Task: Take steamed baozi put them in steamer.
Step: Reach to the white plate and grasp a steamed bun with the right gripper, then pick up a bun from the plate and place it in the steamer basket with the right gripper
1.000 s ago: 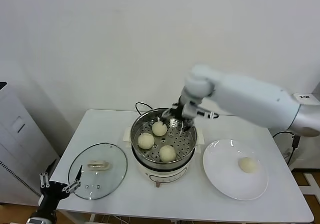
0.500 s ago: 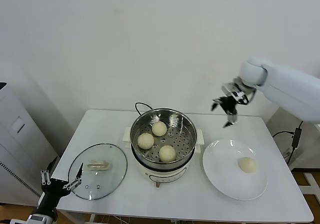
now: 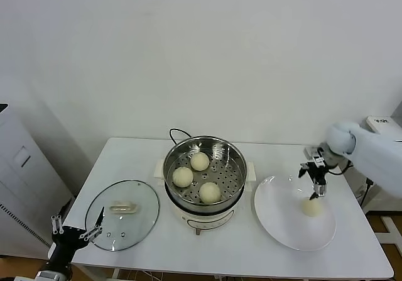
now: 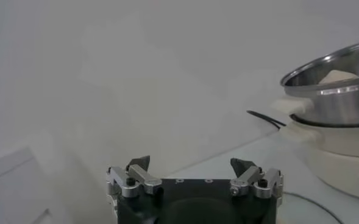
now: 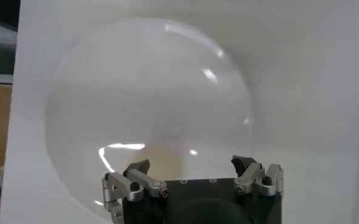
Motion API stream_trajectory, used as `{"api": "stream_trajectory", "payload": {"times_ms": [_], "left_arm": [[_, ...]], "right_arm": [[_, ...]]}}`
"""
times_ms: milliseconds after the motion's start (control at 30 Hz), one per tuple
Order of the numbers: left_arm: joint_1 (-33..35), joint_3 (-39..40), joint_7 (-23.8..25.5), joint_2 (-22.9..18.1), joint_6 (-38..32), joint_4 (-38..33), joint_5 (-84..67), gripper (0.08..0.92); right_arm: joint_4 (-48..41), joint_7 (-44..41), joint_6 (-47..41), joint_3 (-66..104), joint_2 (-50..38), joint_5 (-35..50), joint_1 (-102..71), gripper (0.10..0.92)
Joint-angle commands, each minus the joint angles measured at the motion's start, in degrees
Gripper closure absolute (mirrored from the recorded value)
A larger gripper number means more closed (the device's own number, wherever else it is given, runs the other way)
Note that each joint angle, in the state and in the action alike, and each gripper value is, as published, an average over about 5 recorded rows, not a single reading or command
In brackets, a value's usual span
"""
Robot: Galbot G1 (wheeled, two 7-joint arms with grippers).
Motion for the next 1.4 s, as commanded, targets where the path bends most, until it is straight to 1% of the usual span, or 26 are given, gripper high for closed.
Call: {"api": "stream_trajectory", "payload": {"times_ms": [33,367,467,600,733,867,933,1000,1100,1233,1400], "left_arm": [[0.7,-0.3,0.0,-0.6,-0.3,-0.1,0.3,0.177],[1.4,-0.6,0.0,-0.9,-0.6,-0.3,0.3,0.177],[1.4,-0.6,0.0,-0.9,-0.7,-0.3,0.3,0.177],[1.5,-0.8,0.0,-0.8,-0.8,-0.4,0.2,0.177],[1.5,-0.8,0.1,-1.0,-0.9,-0.4,0.2,0.177],[1.5,-0.8,0.1,-1.1,-1.0,-0.4,0.2,0.177],[1.5,-1.0,0.1,-1.0,-1.0,-0.6,0.1,0.177],[1.5,-1.1,0.1,-0.8,-0.9,-0.7,-0.1,0.177],[1.4,-1.2,0.1,-0.6,-0.8,-0.8,-0.3,0.177],[1.0,-1.2,0.1,-0.3,-0.7,-0.7,-0.3,0.177],[0.2,-0.7,0.0,-0.3,-0.4,-1.0,-0.5,0.177]], "right_arm": [[-2.3,0.9,-1.6,5.5,-1.3,-3.1,-8.8,0.203],[-3.4,3.2,-1.2,7.0,-0.2,-3.5,-10.6,0.208],[-3.3,3.8,-1.2,7.1,-0.2,-3.8,-10.8,0.240],[-3.2,4.2,-1.1,7.0,-0.3,-4.1,-10.5,0.337],[-2.5,4.4,-1.1,6.4,-0.5,-3.6,-9.4,0.458],[-0.3,4.5,-1.4,3.0,-0.9,-0.8,-5.9,0.564],[1.4,4.3,-1.7,-1.1,-1.2,1.8,-1.8,0.599],[3.4,4.1,-1.7,-7.4,-1.0,5.3,5.2,0.615],[6.1,3.6,-1.6,-18.5,0.9,13.6,19.4,0.624],[7.9,2.1,-1.7,-32.4,7.7,28.8,38.8,0.625],[7.1,-1.3,-3.1,-36.6,16.4,41.4,50.1,0.620]]}}
